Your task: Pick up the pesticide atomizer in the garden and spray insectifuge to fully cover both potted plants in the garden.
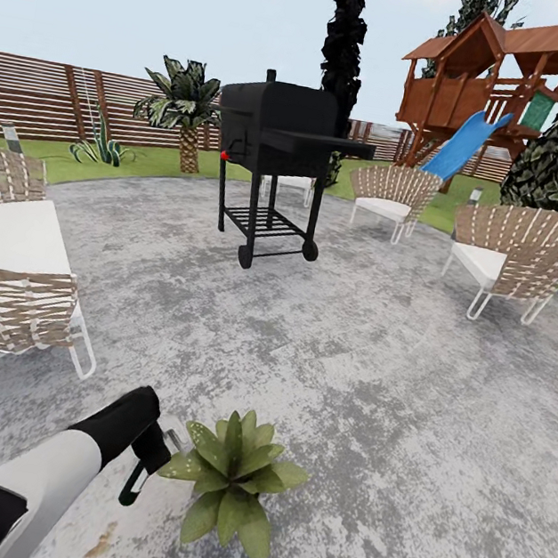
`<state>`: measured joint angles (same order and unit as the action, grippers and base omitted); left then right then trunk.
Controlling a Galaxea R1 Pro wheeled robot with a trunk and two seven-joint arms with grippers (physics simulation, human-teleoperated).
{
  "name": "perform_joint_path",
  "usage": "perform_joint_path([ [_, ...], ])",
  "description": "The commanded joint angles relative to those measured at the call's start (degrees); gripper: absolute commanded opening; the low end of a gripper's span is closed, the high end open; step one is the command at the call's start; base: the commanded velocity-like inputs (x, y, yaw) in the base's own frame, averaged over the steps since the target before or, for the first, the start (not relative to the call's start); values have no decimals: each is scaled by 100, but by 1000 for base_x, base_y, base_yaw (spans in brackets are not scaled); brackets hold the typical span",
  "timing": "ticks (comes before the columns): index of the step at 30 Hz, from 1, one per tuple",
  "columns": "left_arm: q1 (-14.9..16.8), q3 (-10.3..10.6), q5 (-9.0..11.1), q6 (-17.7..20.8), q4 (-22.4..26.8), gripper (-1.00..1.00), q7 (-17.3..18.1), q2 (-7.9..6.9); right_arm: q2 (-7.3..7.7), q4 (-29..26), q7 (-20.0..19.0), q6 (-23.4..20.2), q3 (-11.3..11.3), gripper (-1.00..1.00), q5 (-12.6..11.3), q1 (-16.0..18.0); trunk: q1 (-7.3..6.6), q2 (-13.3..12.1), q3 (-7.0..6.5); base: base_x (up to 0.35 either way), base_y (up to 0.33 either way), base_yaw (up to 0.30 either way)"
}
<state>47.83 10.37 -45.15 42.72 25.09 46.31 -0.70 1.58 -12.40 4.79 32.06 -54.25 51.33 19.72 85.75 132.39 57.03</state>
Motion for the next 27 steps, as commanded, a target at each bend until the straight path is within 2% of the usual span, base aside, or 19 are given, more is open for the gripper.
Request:
perform_joint_path([
  [1,2,84,-50,6,13,-100,64,-8,1,10,39,20,-25,100,62,7,-1,2,5,0,0,0],
  [5,19,136,-45,12,13,-100,76,-23,0,10,39,20,-24,100,62,5,-1,2,5,0,0,0],
  [9,40,170,-59,4,20,-100,618,-39,0,10,39,20,-24,100,62,7,-1,2,5,46,0,0],
  [11,37,179,-63,1,16,-100,727,-44,0,10,39,20,-24,100,62,6,-1,2,5,251,0,0],
  [15,32,192,-71,0,14,-100,762,-52,0,10,39,20,-24,100,62,6,-1,2,5,293,0,0],
  [19,34,356,-96,6,13,-100,765,-61,0,10,39,20,-24,100,62,7,-1,2,5,77,0,0],
  [23,34,467,-537,46,6,-100,778,-54,0,10,39,22,-24,100,62,8,-1,2,5,7,0,0],
  [27,41,446,-667,70,5,-100,788,-59,0,10,39,20,-24,100,62,5,-1,2,5,56,0,0],
])
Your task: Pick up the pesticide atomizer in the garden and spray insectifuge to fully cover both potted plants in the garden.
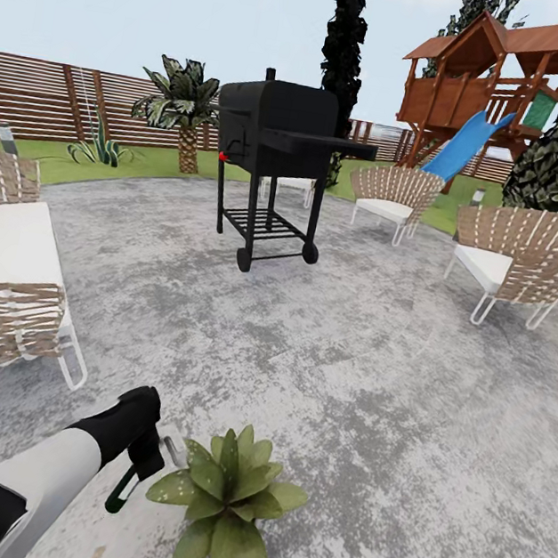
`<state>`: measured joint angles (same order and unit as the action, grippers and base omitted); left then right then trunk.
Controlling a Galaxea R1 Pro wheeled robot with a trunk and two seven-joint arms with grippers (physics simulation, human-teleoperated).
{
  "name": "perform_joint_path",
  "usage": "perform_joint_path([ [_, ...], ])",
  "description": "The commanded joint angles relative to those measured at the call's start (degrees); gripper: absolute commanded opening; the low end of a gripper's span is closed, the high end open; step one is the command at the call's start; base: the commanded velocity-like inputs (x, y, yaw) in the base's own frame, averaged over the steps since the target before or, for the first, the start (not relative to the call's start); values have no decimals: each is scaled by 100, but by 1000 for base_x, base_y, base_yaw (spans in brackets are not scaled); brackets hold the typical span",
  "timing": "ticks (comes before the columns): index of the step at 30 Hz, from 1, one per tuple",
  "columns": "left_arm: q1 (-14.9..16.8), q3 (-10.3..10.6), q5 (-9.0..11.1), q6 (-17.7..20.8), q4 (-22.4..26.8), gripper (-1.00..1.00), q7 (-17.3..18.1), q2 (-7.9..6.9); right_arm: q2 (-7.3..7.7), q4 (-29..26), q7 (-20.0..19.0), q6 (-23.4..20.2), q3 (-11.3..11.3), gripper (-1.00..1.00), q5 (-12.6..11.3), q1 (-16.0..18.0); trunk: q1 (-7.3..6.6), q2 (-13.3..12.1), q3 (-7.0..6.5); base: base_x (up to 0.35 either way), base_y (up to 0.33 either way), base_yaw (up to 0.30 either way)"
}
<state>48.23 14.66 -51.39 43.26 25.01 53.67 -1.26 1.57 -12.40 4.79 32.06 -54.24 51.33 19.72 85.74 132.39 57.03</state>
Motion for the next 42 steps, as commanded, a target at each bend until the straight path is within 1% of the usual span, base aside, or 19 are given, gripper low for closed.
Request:
perform_joint_path([
  [1,-1,14,-52,17,13,-100,54,0,1,10,39,20,-26,100,62,5,1,2,5,240,0,0],
  [9,-56,20,-64,16,13,-100,53,24,1,10,39,20,-26,100,62,7,1,2,5,268,0,0],
  [13,-79,24,-64,14,10,-100,48,5,1,10,39,20,-26,100,62,7,1,2,5,39,0,0],
  [17,-91,20,-64,-2,-40,-100,39,-45,-1,10,39,20,-26,100,62,5,1,2,5,3,0,0],
  [24,-94,-5,-64,-4,-4,-100,26,-50,-8,13,39,20,-26,100,62,6,1,2,5,-3,0,29],
  [32,-94,-11,-54,-7,7,-100,21,-48,-15,18,39,20,-26,100,62,5,1,2,5,-233,-141,256],
  [38,-94,-7,-46,-5,13,-100,21,-34,-8,16,39,20,-26,100,62,6,1,2,5,-275,-185,31],
  [42,-91,-7,-46,-2,13,-100,21,-45,-8,18,39,21,-26,100,62,7,1,2,5,-45,-259,0],
])
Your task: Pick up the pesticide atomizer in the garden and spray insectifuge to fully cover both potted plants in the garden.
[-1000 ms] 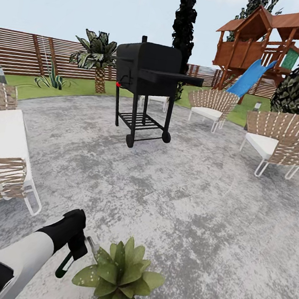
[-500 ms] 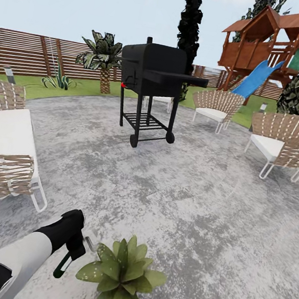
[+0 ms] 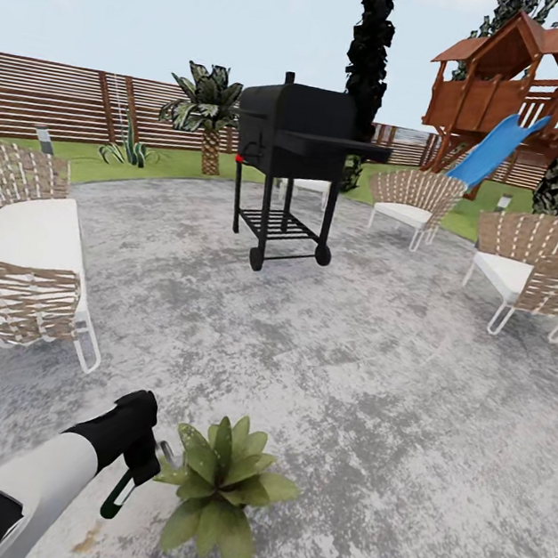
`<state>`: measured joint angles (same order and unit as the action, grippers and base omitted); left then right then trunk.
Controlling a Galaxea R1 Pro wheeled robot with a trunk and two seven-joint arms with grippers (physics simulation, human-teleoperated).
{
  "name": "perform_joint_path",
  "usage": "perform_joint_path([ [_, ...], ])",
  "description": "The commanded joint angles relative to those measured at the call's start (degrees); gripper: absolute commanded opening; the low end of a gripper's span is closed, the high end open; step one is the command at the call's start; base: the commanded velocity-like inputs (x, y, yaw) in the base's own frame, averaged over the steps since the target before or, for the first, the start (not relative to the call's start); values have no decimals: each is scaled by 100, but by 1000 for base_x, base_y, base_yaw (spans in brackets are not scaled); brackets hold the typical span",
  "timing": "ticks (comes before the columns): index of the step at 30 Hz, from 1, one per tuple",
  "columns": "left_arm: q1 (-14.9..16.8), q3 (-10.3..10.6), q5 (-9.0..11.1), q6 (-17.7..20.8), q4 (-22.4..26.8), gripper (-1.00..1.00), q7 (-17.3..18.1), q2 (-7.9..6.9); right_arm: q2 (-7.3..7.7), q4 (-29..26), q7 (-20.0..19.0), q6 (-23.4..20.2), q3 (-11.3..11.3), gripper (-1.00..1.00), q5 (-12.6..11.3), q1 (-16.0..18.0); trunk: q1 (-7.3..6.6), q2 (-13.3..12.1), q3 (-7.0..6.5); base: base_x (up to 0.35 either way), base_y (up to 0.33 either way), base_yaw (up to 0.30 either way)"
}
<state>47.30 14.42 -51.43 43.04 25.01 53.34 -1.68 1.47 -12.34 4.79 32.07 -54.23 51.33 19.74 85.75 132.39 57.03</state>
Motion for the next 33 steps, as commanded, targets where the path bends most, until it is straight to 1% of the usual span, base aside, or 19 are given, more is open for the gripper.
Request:
perform_joint_path([
  [1,2,17,-43,20,13,-100,54,-5,0,12,39,19,-26,100,62,5,-1,2,5,-6,-272,0],
  [7,7,17,-43,20,13,-100,54,-7,-6,12,39,18,-26,100,62,4,-1,2,5,-189,-224,15],
  [14,15,17,-39,28,17,-100,58,2,-7,12,39,18,-26,100,62,4,-1,2,5,-240,-165,248],
  [16,40,17,-21,36,16,-100,72,13,-7,12,39,18,-26,100,62,4,-1,2,5,-47,-30,246],
  [20,76,23,-9,74,13,-100,88,48,4,6,39,20,-27,100,62,4,-1,2,5,-8,-5,48],
  [24,40,18,-16,111,7,-100,81,-1,16,-4,39,18,-33,100,62,6,-1,2,5,0,0,2],
  [30,17,9,-9,108,4,-100,80,0,1,3,39,18,-27,100,62,4,-1,2,5,39,-23,7],
  [33,16,9,-8,108,4,-100,78,1,-5,4,39,18,-26,100,62,5,-1,2,5,219,-156,210],
])
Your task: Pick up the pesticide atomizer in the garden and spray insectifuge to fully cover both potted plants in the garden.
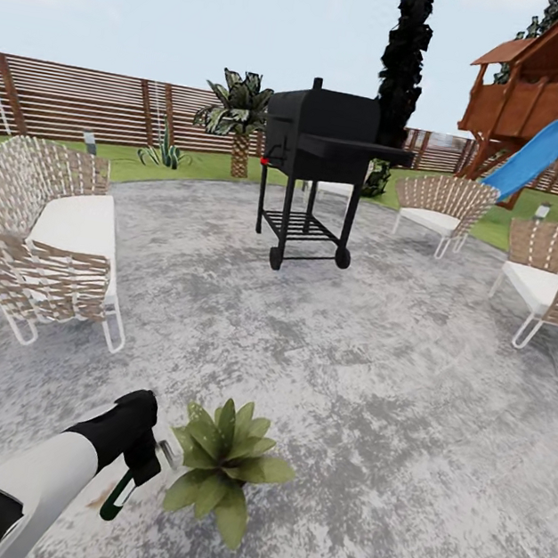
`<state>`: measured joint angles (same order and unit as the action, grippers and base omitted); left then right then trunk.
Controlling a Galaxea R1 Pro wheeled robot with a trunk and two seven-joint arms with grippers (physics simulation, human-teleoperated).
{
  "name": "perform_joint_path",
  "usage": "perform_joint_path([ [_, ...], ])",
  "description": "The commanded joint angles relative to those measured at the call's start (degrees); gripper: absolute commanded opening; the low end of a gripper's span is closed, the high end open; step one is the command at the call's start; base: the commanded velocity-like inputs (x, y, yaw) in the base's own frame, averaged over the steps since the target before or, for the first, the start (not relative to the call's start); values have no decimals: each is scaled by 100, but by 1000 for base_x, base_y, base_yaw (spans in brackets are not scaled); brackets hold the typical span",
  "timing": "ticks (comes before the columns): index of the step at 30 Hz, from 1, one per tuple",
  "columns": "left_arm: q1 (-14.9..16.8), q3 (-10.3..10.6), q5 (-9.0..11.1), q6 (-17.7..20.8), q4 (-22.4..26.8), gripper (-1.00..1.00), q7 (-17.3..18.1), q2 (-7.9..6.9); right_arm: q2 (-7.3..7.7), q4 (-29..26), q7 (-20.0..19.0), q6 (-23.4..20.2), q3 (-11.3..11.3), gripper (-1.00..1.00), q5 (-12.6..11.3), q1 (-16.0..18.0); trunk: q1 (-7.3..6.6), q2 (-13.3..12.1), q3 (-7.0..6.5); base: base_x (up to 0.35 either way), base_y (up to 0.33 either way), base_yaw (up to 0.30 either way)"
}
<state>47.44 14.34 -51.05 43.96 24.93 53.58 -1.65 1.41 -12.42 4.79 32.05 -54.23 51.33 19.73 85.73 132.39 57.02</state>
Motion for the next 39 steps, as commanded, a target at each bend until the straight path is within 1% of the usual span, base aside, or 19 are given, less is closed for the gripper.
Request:
perform_joint_path([
  [1,2,16,-46,16,12,-100,53,-2,1,11,39,20,-26,100,62,5,1,2,6,233,-175,263],
  [9,2,16,-55,16,7,-100,33,-16,0,20,39,20,-26,100,62,5,1,2,6,226,-182,275],
  [12,2,20,-56,26,11,-100,30,-17,-4,20,39,20,-26,100,62,6,1,2,6,158,-112,112],
  [18,2,17,-62,21,15,-100,29,-58,3,12,42,20,-26,100,62,6,1,2,6,20,-13,32],
  [26,43,16,-46,16,20,-100,38,-46,4,11,46,20,-26,100,62,5,1,2,6,0,0,236],
  [29,44,16,-46,16,20,-100,38,-46,6,11,44,20,-26,100,62,5,1,2,6,23,-15,54],
  [34,46,16,-47,24,20,-100,37,-35,9,11,43,20,-26,100,62,6,1,2,6,118,-186,6],
  [39,39,16,-46,25,20,-100,36,-36,8,11,40,20,-26,100,62,6,1,2,6,-160,-208,0],
])
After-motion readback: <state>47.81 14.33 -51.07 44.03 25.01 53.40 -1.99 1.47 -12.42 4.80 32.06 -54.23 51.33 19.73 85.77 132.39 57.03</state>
